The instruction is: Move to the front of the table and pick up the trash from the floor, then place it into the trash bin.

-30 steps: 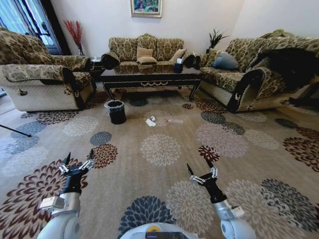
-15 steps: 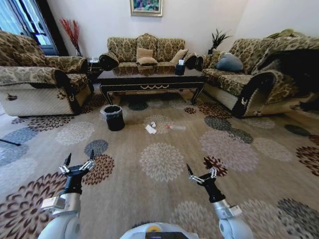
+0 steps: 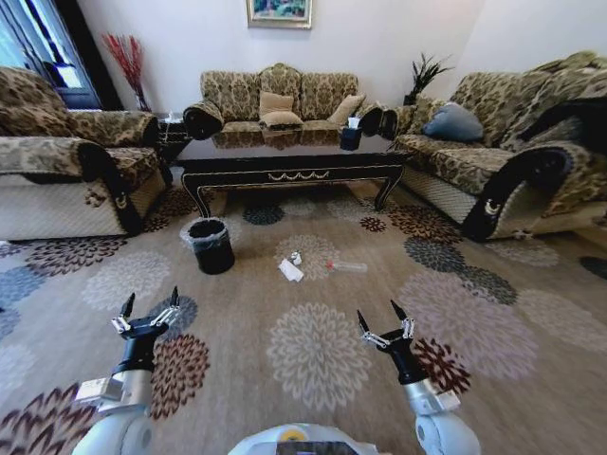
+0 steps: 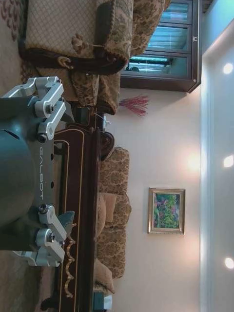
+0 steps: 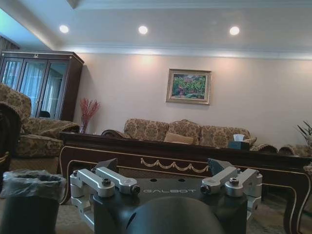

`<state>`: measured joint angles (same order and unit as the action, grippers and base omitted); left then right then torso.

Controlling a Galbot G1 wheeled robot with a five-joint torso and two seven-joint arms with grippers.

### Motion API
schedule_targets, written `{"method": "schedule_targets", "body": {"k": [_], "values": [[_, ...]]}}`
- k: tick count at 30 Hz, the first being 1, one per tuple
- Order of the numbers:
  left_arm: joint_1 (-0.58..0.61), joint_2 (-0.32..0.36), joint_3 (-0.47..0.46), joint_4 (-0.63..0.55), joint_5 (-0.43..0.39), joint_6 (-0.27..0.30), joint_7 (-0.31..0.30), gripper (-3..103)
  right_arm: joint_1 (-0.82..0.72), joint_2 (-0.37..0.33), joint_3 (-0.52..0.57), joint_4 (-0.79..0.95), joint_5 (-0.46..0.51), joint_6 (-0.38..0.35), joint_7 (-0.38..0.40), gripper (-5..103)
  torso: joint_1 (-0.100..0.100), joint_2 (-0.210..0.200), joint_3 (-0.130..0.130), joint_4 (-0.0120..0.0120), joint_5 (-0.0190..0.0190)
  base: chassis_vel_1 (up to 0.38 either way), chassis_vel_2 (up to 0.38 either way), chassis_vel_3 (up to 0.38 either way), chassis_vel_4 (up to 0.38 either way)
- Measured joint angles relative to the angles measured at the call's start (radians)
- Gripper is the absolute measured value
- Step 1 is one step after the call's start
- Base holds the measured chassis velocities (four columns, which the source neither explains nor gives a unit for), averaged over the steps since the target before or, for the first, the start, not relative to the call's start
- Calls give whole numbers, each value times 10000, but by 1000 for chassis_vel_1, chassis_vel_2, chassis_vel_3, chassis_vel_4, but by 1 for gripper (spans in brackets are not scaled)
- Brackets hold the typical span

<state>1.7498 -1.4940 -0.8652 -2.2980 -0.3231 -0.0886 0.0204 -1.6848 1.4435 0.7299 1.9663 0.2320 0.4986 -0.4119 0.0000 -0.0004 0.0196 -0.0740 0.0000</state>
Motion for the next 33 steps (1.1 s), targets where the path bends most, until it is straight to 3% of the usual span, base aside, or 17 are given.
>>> {"method": "schedule_targets", "body": {"k": [24,33], "values": [[-101,78,-4,99,-40,-17,30,100,-68,-6,-34,-1,49,-39,176,100,0,0,5,0,-2,-254,259,261,-254],[-159,62,34,205,3,-17,40,100,-25,11,-134,-28,181,54,107,100,0,1,3,-1,0,-77,65,80,-79]]}}
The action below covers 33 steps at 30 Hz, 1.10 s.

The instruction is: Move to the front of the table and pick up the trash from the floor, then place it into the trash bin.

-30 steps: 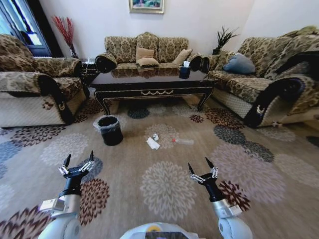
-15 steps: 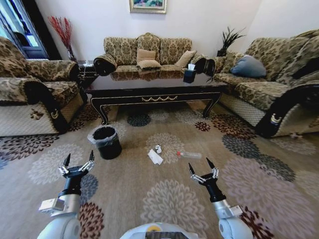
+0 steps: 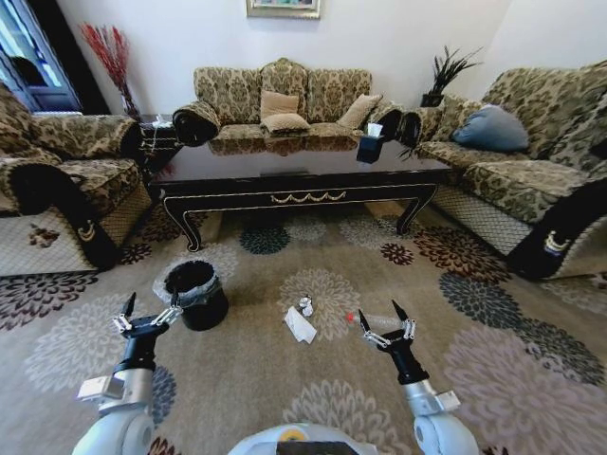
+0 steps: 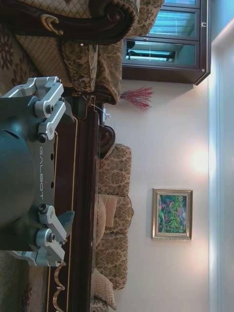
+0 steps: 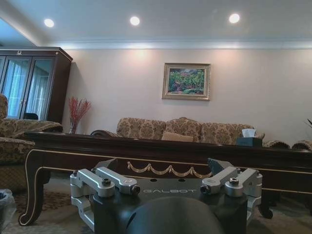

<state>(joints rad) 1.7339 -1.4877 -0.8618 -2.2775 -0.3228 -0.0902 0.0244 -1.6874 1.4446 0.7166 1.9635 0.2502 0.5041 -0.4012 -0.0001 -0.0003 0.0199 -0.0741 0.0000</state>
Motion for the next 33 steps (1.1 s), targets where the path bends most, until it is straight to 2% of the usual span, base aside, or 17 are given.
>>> {"method": "schedule_targets", "body": {"k": [13,23,26,28,29,33], "values": [[-6,-19,-15,54,8,-14,27,100,57,68,106,-16,-139,-2,-593,100,0,1,2,0,0,0,0,0,0],[23,-42,1,46,43,-29,37,100,53,82,128,8,-128,33,-597,100,0,2,2,0,0,-74,82,79,-76],[46,-45,1,32,47,-43,37,100,46,59,134,69,-130,6,-289,100,0,1,4,1,1,-210,219,219,-194],[64,-44,-4,8,48,-52,38,100,51,-18,90,277,-71,-180,368,100,0,2,4,0,1,-247,223,243,-237],[64,-44,-4,8,48,-52,38,100,51,-18,90,277,-71,-180,368,100,0,2,4,0,1,-247,223,241,-253],[123,-38,-9,-23,109,-67,38,100,127,-496,160,1102,278,-935,1415,100,2,1,9,0,-1,-178,174,186,-202]]}}
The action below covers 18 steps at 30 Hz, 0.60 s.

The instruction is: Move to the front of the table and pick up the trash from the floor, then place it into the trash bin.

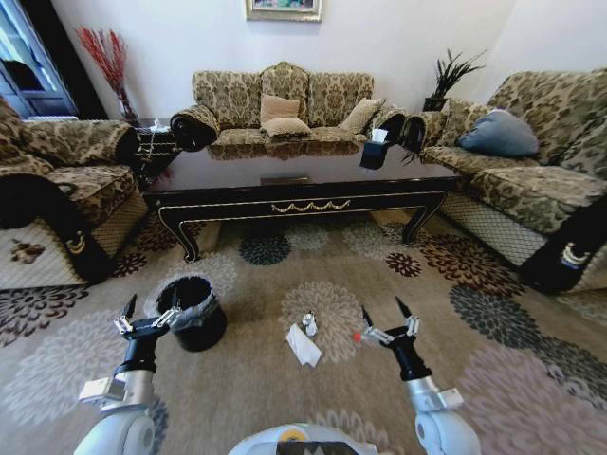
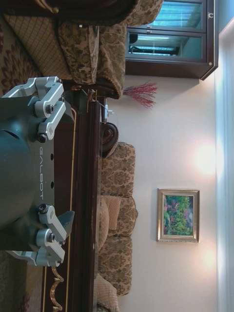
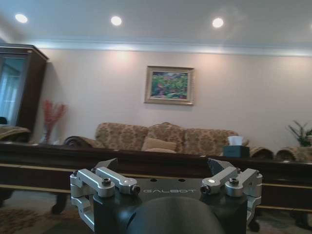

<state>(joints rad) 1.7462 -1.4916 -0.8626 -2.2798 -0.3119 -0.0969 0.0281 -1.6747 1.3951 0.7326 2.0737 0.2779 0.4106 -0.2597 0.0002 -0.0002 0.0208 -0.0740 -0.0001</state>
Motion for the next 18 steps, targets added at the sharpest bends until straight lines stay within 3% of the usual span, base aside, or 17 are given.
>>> {"method": "schedule_targets", "body": {"k": [2,6,9,14,18], "values": [[21,0,8,-3,41,-5,0,100,2,-168,13,239,74,-225,345,100,0,0,0,2,-1,-112,150,96,-140],[152,-17,120,32,359,-33,-7,100,196,-997,-84,1197,311,-1508,2508,100,-2,2,-7,-2,3,-22,34,16,-21],[219,-21,208,197,620,-57,-13,100,499,-1445,-81,1454,875,-2059,3099,100,-2,2,-7,0,3,0,0,0,0],[289,42,339,641,791,-17,-116,100,1075,-2171,72,1216,1406,-2536,3291,100,-2,2,-6,3,3,0,0,0,0],[79,497,274,973,453,553,-415,100,1259,-2426,7,833,1448,-2732,3293,100,-2,2,-4,0,-1,0,0,0,0]]}}
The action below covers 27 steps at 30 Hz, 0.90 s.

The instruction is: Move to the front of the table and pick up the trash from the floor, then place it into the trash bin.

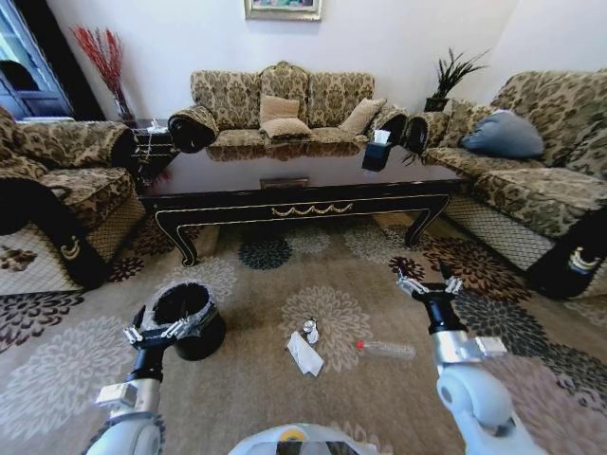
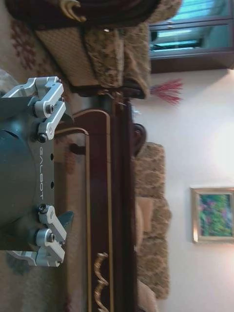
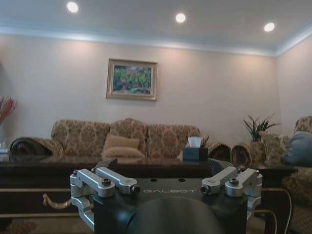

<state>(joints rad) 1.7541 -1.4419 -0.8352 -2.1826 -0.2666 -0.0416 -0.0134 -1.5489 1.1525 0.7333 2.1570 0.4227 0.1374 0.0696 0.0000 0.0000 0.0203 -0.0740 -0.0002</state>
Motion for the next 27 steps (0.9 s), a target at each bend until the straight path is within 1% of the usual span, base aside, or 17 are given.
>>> {"method": "schedule_targets", "body": {"k": [2,4,5,8,10,11,13,14,16,18,19,20,22,24,25,27], "values": [[-341,561,-180,291,-177,513,-172,100,138,-5,-104,-261,-87,-25,-7,100,0,0,0,-1,2,0,0,0,0],[-786,1375,-391,773,-510,1161,-352,100,280,57,-210,-516,-239,-26,-35,100,0,0,0,-1,0,0,0,0,0],[-786,1375,-391,773,-510,1161,-352,100,280,57,-210,-516,-239,-26,-35,100,0,0,0,-1,0,0,0,0,0],[-1227,2228,-493,1466,-1019,1666,-537,100,355,116,-303,-807,-366,4,-77,100,0,0,1,-3,0,0,0,0,0],[-1538,2784,-387,2034,-1665,2287,-845,100,412,114,-345,-1069,-472,61,-97,100,0,0,1,-1,-1,0,0,0,0],[-1538,2784,-387,2034,-1665,2287,-845,100,412,114,-345,-1069,-472,61,-97,100,0,0,1,-1,-1,0,0,0,0],[-1896,3025,-287,2463,-1916,2533,-1068,100,443,118,-347,-1244,-540,123,-104,100,0,0,1,0,-2,0,0,0,0],[-1896,3025,-287,2463,-1916,2533,-1068,100,443,118,-347,-1244,-540,123,-104,100,0,0,1,0,-2,0,0,0,0],[-2177,3123,-231,2687,-2187,2751,-1347,100,417,174,-347,-1380,-601,178,-105,100,0,0,0,0,-1,0,0,0,0],[-2332,3109,-238,2630,-3018,3165,-1877,100,318,308,-343,-1507,-760,261,-104,100,0,-1,1,-3,1,0,0,0,0],[-2356,3052,-276,2522,-3649,3461,-2212,100,266,367,-342,-1549,-842,300,-104,100,0,0,0,-2,1,0,0,0,0],[-2356,3052,-276,2522,-3649,3461,-2212,100,266,367,-342,-1549,-842,300,-104,100,0,0,0,-2,1,0,0,0,0],[-2344,2951,-397,2421,-4327,3882,-2598,100,189,450,-335,-1611,-981,363,-104,100,0,0,0,-1,2,0,0,0,0],[-2321,2896,-568,2410,-4935,4278,-2843,100,123,518,-332,-1673,-1123,423,-103,100,0,0,0,2,1,0,0,0,0],[-2321,2896,-568,2410,-4935,4278,-2843,100,123,518,-332,-1673,-1123,423,-103,100,0,0,0,2,1,0,0,0,0],[-2429,2940,-673,2652,-5567,4531,-2887,100,78,561,-345,-1736,-1278,457,-99,100,0,0,0,3,1,0,0,0,0]]}}
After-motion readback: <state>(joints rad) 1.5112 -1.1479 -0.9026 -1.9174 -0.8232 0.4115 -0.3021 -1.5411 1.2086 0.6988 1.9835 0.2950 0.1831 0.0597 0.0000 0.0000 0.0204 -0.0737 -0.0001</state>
